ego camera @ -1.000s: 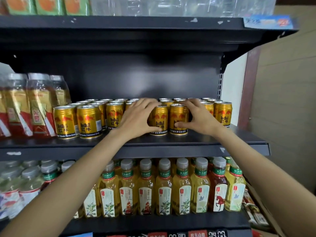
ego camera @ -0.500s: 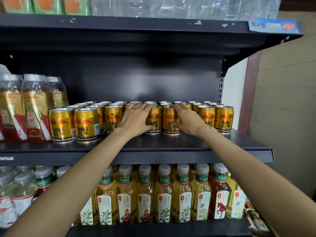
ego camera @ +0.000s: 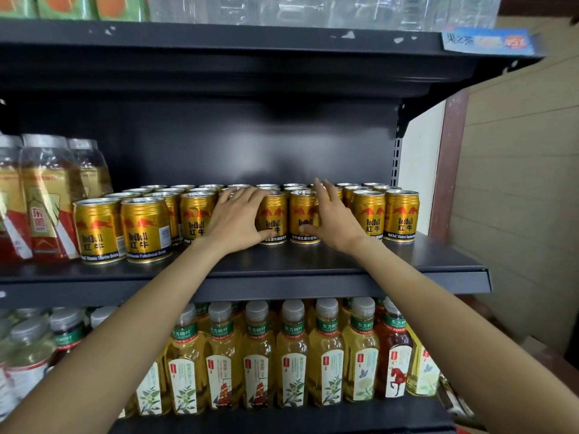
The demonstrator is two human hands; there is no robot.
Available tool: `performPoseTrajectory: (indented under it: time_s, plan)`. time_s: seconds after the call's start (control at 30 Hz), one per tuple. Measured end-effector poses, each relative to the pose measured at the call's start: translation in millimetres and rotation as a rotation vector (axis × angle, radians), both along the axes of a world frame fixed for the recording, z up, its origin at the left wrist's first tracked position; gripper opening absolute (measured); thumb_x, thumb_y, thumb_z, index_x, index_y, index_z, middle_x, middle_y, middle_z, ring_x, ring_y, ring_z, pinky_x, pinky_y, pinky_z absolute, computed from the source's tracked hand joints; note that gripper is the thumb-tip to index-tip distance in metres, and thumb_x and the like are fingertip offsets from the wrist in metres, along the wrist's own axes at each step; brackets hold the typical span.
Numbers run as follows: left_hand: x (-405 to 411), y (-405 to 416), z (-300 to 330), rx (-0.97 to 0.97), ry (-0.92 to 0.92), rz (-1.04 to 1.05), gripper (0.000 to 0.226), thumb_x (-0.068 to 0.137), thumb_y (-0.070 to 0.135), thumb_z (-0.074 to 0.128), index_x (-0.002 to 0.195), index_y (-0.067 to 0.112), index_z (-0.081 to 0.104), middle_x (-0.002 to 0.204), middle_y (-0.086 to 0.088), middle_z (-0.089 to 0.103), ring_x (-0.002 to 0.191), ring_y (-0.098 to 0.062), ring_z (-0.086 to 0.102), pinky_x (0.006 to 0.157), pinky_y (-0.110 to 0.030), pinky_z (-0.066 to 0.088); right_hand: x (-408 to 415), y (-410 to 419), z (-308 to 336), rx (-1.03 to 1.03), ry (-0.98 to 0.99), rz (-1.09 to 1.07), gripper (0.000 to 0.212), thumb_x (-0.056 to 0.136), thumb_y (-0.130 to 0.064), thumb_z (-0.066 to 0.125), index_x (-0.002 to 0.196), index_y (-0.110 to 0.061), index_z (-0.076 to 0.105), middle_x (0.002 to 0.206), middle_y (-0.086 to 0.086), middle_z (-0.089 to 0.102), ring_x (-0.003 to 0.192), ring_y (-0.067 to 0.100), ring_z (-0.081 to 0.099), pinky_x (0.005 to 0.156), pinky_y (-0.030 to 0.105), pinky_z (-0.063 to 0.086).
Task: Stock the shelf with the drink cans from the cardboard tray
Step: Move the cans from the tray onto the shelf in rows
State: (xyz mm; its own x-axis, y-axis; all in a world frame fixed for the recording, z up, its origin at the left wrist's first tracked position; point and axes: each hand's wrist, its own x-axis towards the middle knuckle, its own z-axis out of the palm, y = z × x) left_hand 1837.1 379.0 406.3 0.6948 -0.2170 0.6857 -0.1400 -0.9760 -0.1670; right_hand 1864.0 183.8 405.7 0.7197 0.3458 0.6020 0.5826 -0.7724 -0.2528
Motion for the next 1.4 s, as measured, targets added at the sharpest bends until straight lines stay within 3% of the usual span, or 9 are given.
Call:
performPoseTrajectory:
  time_s: [0.1,0.3,0.43,0.67,0.83,0.93,1.07,1.27,1.4]
  plan:
    - [-2,-1,1,0.018,0.011,0.014,0.082,0.077,0.058,0.063,0.142,0.021,0.031,0.148,-0.003,0.036,0.138,-0.020,0.030,0.116,-0.037,0.007,0,-2,-7,-0.005,-0.025,0.002,0.093,0.085,-0.034,0.066,0.150,-0.009,0.004,0.159,0.009,0.007,0.145,0.026,0.018,0.112,0.035,0.029]
    - [-10,-9,2,-0.014,0.036,0.029,0.082,0.086,0.052,0.053,0.149,0.016,0.015,0.155,-0.003,0.023,0.143,-0.015,0.019,0.117,-0.037,-0.001,3,-4,-5,0.122,0.168,0.139,0.093,0.084,-0.032,0.067,0.150,-0.009,0.006,0.159,0.007,0.015,0.143,0.024,0.024,0.115,0.039,0.028]
    - [-36,-27,1,-0.140,0.019,-0.058,0.068,0.092,0.043,0.050,0.148,0.016,0.021,0.154,-0.002,0.025,0.143,-0.015,0.020,0.116,-0.031,0.008,-19,-12,-6,0.225,0.169,0.193,0.088,0.088,-0.028,0.062,0.150,-0.009,0.003,0.160,0.006,0.006,0.147,0.017,0.007,0.111,0.021,0.007]
    - [-134,-55,-37,-0.525,-0.201,-0.295,0.036,0.091,0.035,0.053,0.125,0.026,0.055,0.121,0.012,0.060,0.119,-0.008,0.048,0.096,-0.026,0.038,-128,-34,-55,0.470,-0.121,0.286,0.045,0.092,-0.020,0.057,0.135,-0.019,0.045,0.135,-0.005,0.052,0.127,0.008,0.043,0.104,0.019,0.034]
    - [-218,-56,-101,-0.730,-0.101,-0.383,0.027,0.091,0.034,0.049,0.112,0.022,0.061,0.097,0.022,0.065,0.081,0.002,0.062,0.068,-0.014,0.048,-201,-48,-132,0.475,-0.277,0.322,0.021,0.091,-0.014,0.053,0.107,-0.008,0.064,0.099,-0.001,0.068,0.092,0.007,0.058,0.080,0.014,0.045]
    - [-260,-47,-150,-0.800,0.045,-0.315,0.017,0.092,0.025,0.057,0.107,0.021,0.064,0.091,0.019,0.068,0.071,0.011,0.061,0.061,-0.007,0.044,-233,-57,-185,0.409,-0.183,0.385,0.018,0.092,-0.016,0.053,0.101,-0.007,0.066,0.088,0.001,0.070,0.079,0.010,0.064,0.067,0.023,0.052]
    - [-311,-32,-223,-0.846,0.268,-0.140,0.015,0.090,0.025,0.058,0.103,0.023,0.067,0.088,0.015,0.070,0.084,0.004,0.065,0.074,-0.010,0.047,-264,-63,-257,0.222,0.132,0.366,0.020,0.091,-0.023,0.053,0.107,-0.016,0.062,0.080,0.003,0.070,0.066,0.019,0.066,0.051,0.039,0.051]
    - [-369,5,-336,-0.776,0.543,0.121,0.018,0.085,0.029,0.063,0.102,0.026,0.068,0.092,0.011,0.071,0.088,-0.004,0.066,0.077,-0.031,0.055,-300,-53,-365,-0.026,0.547,0.310,0.025,0.085,-0.019,0.061,0.111,-0.020,0.061,0.099,0.005,0.069,0.087,0.026,0.066,0.063,0.033,0.050]
    - [-390,31,-398,-0.752,0.795,0.305,0.030,0.084,0.023,0.068,0.114,0.023,0.063,0.110,0.003,0.066,0.088,-0.012,0.064,0.076,-0.027,0.049,-316,-36,-419,-0.172,0.774,0.362,0.038,0.086,-0.019,0.062,0.123,-0.018,0.056,0.121,0.007,0.060,0.109,0.027,0.057,0.076,0.037,0.050]
